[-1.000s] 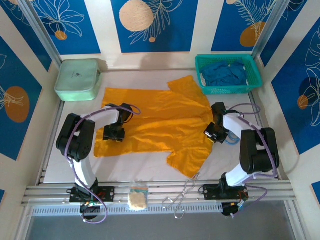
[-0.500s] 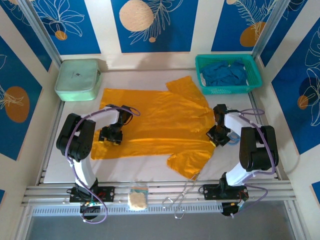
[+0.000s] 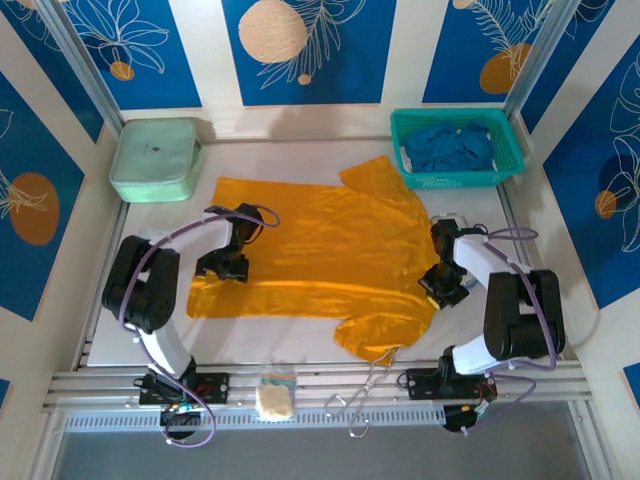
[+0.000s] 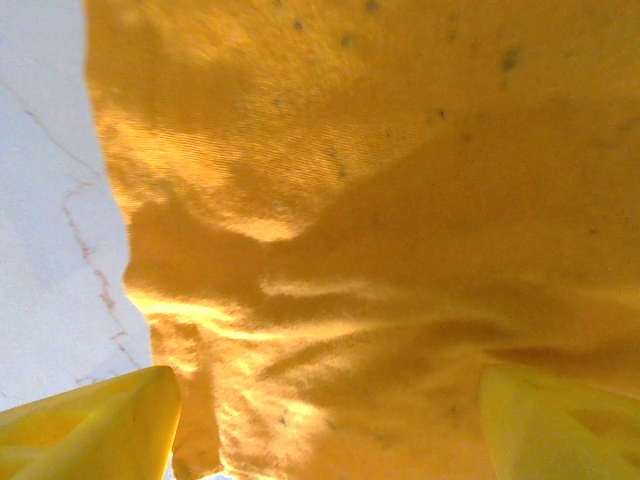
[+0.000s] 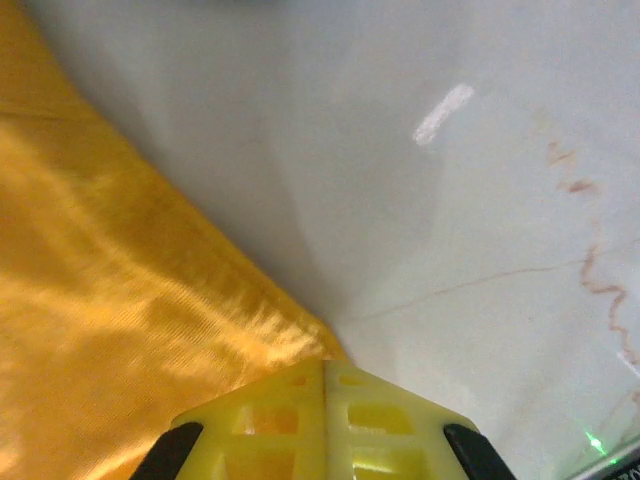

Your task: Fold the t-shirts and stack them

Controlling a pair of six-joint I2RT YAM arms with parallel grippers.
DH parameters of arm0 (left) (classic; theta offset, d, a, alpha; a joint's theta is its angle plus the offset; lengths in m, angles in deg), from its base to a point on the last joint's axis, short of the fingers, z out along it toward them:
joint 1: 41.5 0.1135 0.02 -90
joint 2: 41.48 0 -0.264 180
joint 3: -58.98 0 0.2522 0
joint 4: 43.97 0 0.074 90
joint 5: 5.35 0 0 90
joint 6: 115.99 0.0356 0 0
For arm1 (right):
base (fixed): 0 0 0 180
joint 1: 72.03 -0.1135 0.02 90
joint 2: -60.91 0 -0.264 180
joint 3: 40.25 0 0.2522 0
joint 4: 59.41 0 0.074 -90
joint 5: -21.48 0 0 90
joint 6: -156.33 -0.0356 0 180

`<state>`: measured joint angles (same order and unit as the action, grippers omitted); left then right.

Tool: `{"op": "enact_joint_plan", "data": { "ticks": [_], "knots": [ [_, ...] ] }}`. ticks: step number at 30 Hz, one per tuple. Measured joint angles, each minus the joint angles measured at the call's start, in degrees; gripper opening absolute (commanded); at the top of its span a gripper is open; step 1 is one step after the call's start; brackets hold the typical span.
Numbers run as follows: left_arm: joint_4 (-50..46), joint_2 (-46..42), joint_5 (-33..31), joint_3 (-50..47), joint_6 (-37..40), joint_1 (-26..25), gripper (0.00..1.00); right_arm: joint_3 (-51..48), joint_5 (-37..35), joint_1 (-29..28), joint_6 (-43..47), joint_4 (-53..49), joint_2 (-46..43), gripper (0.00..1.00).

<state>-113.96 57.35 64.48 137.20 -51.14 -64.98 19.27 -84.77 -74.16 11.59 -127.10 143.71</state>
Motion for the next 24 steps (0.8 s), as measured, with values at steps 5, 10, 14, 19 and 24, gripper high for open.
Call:
{"op": "enact_joint_plan", "data": {
  "ticks": [5,10,14,19,24],
  "knots": [
    [-2.21,-6.25,-0.48,4.37,-0.09,0.0,0.77,3.76,-0.37,-0.63,5.64,-0.79,-11.85,0.0],
    [-4.07,-9.64,0.0,5.62,-0.72,0.0,0.62,4.57,1.18,-4.15,8.57,-3.08,-18.99,0.0],
    [-3.15,-9.51,2.14,0.5,-1.49,0.0,0.54,3.23,3.69,-13.53,6.8,-3.96,-16.57,0.0],
    [-1.22,-6.47,4.87,-5.25,-1.79,0.0,0.5,0.7,6.14,-23.98,2.01,-2.36,-7.45,0.0],
    [1.33,-2.03,4.68,-5.18,-1.99,0.04,0.49,0.11,6.14,-26.38,-0.63,0.68,0.76,0.0]
  ]
}}
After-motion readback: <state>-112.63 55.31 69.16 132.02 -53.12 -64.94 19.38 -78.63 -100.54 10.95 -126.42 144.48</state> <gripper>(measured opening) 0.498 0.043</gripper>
